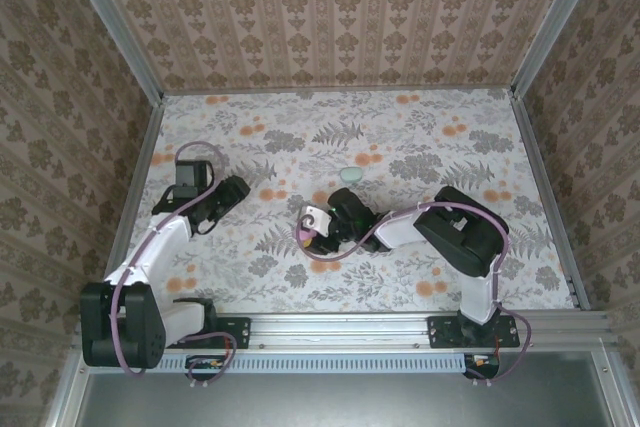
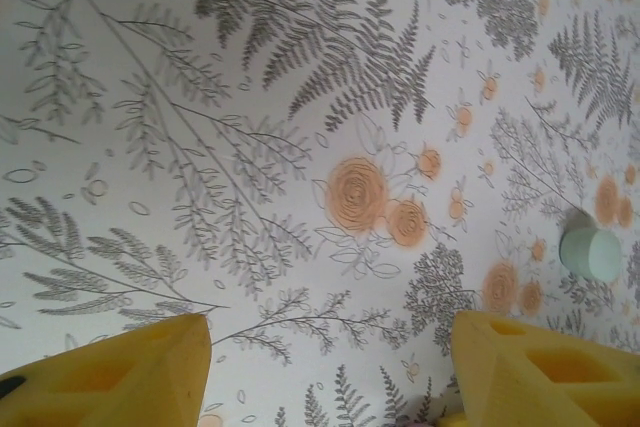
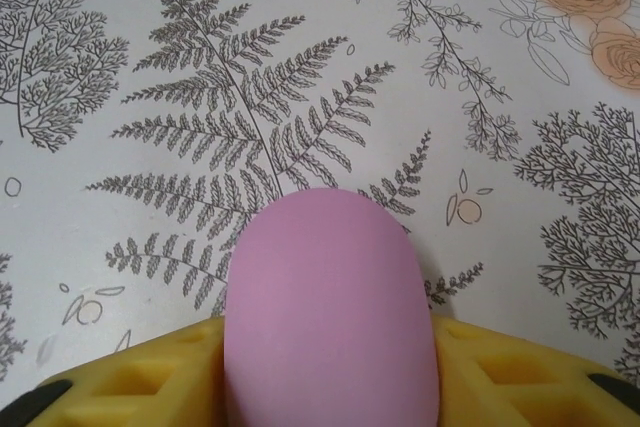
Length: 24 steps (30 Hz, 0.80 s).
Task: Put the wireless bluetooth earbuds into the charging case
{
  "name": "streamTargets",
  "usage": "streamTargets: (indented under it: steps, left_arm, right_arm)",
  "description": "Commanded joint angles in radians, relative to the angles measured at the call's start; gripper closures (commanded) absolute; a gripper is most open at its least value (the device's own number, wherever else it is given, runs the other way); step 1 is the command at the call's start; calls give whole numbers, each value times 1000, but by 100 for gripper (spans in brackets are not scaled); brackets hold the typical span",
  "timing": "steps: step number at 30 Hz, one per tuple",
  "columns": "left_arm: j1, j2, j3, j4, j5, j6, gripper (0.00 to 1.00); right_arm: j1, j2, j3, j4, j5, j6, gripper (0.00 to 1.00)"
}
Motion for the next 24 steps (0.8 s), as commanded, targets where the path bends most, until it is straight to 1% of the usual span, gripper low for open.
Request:
streamTargets:
  steps: [1, 7, 11, 16, 19, 24]
  left_arm:
    - [-3, 8, 23, 13, 9, 28, 35]
    - [-6, 4, 27, 14, 15, 33, 35]
    - [-11, 14, 29, 28, 28, 39, 35]
    - [-22, 39, 46, 37, 41, 41, 35]
    - [-25, 53, 57, 33, 47, 45, 35]
    - [-32, 60, 59, 47, 59, 48, 35]
  right_arm:
    - [-18, -7, -25, -26, -35, -20, 47]
    - [-39, -2, -20, -41, -63, -27, 46]
    - [-42, 4, -5, -65, -97, -48, 49]
    - [-43, 23, 39, -121, -114, -69, 45]
    - [-43, 28, 52, -132, -120, -82, 44]
    - [-42, 29, 57, -135, -123, -83, 56]
